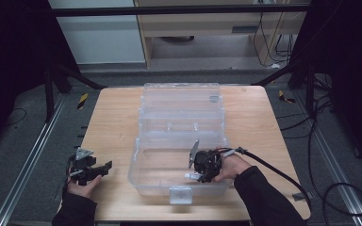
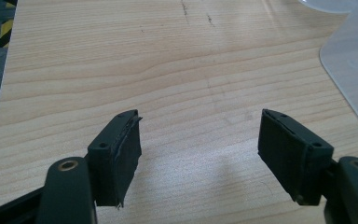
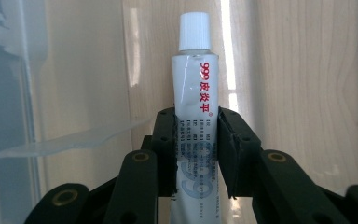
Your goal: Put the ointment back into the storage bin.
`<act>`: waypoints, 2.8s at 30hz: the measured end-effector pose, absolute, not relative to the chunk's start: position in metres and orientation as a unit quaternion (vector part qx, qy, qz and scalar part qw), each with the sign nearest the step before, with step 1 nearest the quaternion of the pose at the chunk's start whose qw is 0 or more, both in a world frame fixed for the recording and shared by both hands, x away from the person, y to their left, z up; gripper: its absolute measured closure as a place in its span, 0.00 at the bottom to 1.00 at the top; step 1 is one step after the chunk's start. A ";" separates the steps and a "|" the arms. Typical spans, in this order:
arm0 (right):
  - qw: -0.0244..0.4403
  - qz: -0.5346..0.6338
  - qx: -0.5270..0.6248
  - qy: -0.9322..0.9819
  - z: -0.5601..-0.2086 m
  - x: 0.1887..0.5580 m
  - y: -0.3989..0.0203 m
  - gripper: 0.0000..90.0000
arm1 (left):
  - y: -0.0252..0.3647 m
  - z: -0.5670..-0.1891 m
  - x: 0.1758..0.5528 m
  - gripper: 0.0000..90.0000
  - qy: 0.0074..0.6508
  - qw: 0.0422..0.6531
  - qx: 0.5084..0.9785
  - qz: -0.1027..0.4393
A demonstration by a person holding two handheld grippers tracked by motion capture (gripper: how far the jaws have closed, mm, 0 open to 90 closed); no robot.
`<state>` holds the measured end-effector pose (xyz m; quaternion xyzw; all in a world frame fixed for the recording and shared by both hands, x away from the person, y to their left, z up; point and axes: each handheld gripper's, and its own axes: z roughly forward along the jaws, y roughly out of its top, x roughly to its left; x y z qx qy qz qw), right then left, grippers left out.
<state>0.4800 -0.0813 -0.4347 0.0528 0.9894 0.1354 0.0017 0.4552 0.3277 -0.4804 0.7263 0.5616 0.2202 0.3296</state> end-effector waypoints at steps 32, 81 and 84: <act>0.018 0.134 0.073 0.988 -0.427 0.481 -0.086 0.70 | 0.328 -0.480 0.455 0.32 0.561 0.331 0.727 0.219; 0.249 0.453 0.484 0.706 -0.417 0.454 -0.275 0.15 | 0.328 -0.479 0.453 0.43 0.568 0.332 0.719 0.223; 0.255 0.441 0.499 0.702 -0.427 0.458 -0.281 0.14 | 0.329 -0.480 0.454 0.39 0.570 0.330 0.718 0.223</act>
